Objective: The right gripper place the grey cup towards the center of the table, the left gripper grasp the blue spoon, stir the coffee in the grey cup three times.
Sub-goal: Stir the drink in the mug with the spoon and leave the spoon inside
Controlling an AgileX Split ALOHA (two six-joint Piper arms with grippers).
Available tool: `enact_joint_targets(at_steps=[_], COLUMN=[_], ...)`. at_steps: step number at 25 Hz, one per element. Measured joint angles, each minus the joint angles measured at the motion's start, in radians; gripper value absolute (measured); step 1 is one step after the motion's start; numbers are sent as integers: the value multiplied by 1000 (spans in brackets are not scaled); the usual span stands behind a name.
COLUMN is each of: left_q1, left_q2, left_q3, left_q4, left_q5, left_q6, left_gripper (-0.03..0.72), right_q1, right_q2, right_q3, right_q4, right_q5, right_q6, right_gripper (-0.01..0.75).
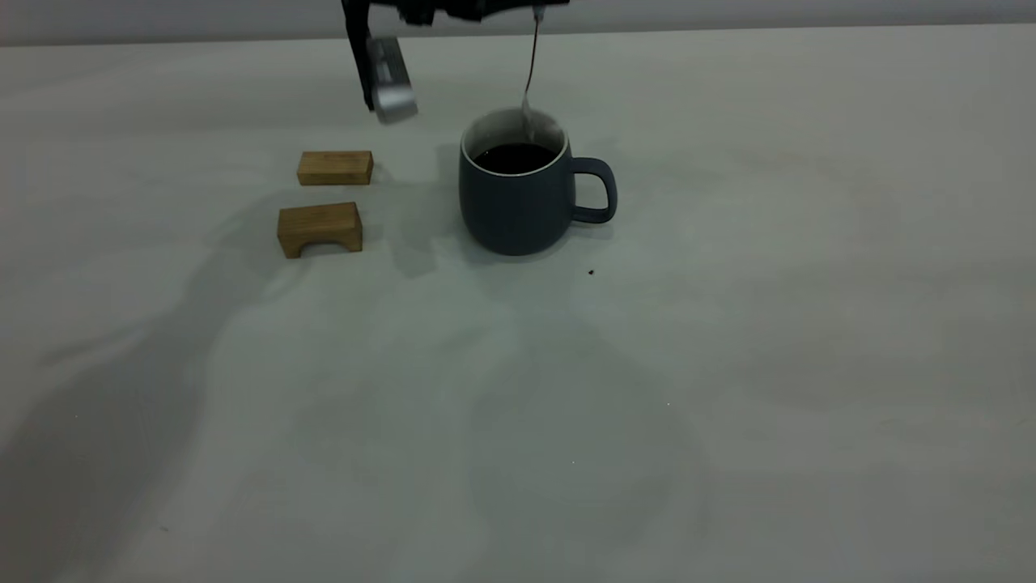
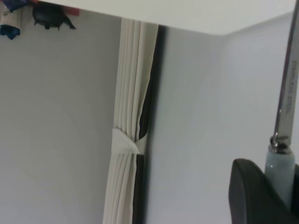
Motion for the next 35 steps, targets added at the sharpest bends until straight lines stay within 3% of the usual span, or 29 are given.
enact_joint_targets(at_steps=[10, 16, 25, 31, 35], left_q1=[2, 24, -1, -16, -8], left_q2=[79, 79, 114, 129, 129], left_q3=[0, -1, -23, -29, -30], left_q4=[12, 10, -69, -52, 42], left_q5=[-7, -72, -103, -7, 53], left_q6=[-2, -2, 49, 65, 63], left_gripper=[127, 127, 127, 127, 127], right_q1=[0, 0, 0, 0, 0], right_q2=[0, 0, 0, -1, -1], right_q3=[0, 0, 0, 0, 0], right_q4=[0, 0, 0, -1, -1], right_q5=[0, 0, 0, 0, 0], right_q6=[0, 0, 0, 0, 0], right_gripper=[500, 500, 500, 500, 500])
